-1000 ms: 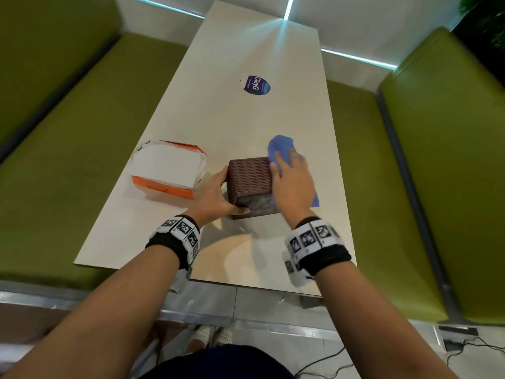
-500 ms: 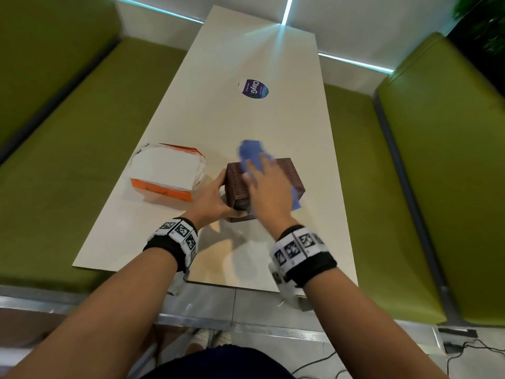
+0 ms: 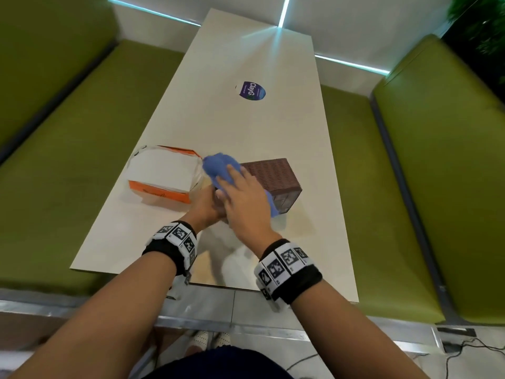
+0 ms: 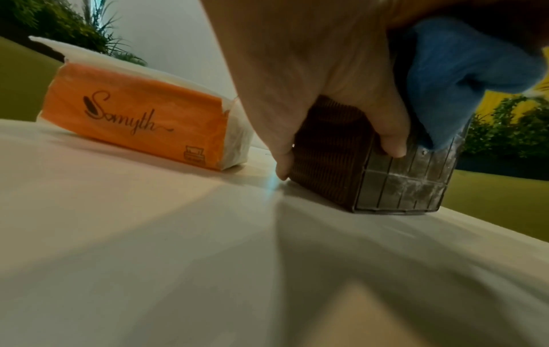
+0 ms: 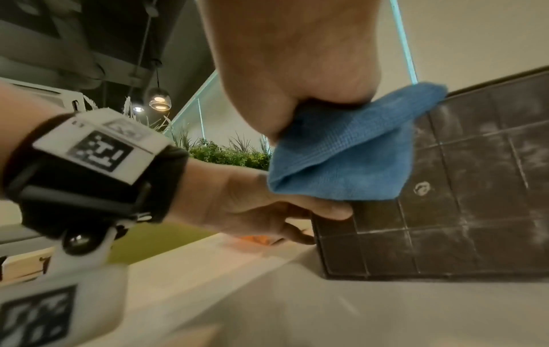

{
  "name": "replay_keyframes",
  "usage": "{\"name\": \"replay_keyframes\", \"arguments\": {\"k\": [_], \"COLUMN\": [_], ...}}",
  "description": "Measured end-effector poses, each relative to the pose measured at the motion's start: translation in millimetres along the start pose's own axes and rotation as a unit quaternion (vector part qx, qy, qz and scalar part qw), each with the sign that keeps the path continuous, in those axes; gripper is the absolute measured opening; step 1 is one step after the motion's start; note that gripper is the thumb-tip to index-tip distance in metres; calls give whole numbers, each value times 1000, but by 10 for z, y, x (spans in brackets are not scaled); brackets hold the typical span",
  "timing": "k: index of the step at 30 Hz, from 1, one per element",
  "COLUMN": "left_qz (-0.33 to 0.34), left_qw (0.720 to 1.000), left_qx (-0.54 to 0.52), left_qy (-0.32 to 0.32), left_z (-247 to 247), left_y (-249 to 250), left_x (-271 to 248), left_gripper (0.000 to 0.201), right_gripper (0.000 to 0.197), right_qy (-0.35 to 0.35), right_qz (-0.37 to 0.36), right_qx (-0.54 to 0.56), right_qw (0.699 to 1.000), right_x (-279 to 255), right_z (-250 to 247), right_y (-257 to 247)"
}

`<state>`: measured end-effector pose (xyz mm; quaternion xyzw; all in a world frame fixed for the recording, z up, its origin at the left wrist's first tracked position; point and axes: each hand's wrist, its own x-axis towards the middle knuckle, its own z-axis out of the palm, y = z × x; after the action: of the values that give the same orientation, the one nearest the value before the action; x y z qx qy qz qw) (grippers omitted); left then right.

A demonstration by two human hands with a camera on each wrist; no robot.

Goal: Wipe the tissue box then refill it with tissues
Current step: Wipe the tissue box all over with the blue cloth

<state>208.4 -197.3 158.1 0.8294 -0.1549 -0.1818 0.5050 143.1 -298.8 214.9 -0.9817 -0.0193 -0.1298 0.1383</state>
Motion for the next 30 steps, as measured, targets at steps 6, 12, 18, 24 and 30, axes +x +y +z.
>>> {"name": "replay_keyframes", "arguments": {"k": [6,12,18,24,30], "left_qz": [20,43,42,28,39], "left_qw": [1000,999,999,999,997], "left_qx": [-19,-25,-11,-36,-60], "left_qy": [-4,8,13,21,2], "left_z": [-15,6,22,15,-6], "left_y": [21,5,24,18,56], "left_x": [-29,-53,-49,-83,-111], "left_gripper": [104,97,94,90,99], "right_gripper": [40,41,45,44,35], "right_qy": [17,-3,-35,-43,-7], "right_qz": [162,371,171,140,378], "right_qx": [-3,60,-36,-68,212], "right_qw": [987,927,984,987,901], "right_x": [187,363,124,151,305], "right_z": [-208,-398,-66,-122,-504], "right_y": [641,916,110,241,969]}}
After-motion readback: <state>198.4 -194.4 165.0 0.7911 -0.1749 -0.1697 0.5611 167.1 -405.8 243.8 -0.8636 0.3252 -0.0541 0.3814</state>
